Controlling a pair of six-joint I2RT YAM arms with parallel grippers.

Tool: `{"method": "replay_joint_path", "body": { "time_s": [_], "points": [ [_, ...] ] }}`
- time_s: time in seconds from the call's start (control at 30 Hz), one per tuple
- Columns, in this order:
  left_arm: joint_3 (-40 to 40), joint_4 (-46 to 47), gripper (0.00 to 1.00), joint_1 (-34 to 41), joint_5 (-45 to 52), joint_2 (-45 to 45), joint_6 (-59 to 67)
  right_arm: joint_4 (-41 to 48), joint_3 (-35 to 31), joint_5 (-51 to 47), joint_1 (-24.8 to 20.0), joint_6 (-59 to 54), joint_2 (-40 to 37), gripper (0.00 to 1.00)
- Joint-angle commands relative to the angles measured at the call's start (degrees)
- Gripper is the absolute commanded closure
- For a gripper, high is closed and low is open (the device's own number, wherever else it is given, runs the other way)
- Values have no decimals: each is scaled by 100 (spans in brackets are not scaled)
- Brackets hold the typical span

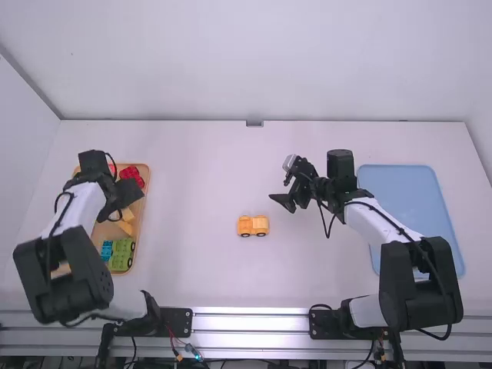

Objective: Assemble lego blocks to make yellow taxi

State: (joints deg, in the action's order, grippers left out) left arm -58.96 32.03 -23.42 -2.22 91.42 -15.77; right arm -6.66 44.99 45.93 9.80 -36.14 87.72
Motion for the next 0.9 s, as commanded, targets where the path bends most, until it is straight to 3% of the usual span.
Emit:
{"method": "replay_joint_path", "body": {
  "time_s": [0.0, 0.07, 0.17, 0.2, 0.3, 0.87],
  "points": [
    [-435, 291, 12, 4, -17, 586, 9, 0, 37, 31, 33, 39, -9, 1],
    [-603, 417, 17, 28, -17, 813, 15, 0, 37, 31, 35, 37, -9, 1],
    [-960, 710, 38, 4, -22, 1333, -103, -2, 37, 28, 9, 39, -9, 1],
    [-960, 710, 38, 4, -22, 1333, -103, -2, 37, 28, 9, 39, -9, 1],
    [-946, 671, 51, -22, -31, 1467, -157, -20, 37, 28, 0, 39, -9, 1],
    [-525, 389, 47, 11, -472, 1456, -426, -11, 37, 31, 0, 37, -9, 1]
  ]
}}
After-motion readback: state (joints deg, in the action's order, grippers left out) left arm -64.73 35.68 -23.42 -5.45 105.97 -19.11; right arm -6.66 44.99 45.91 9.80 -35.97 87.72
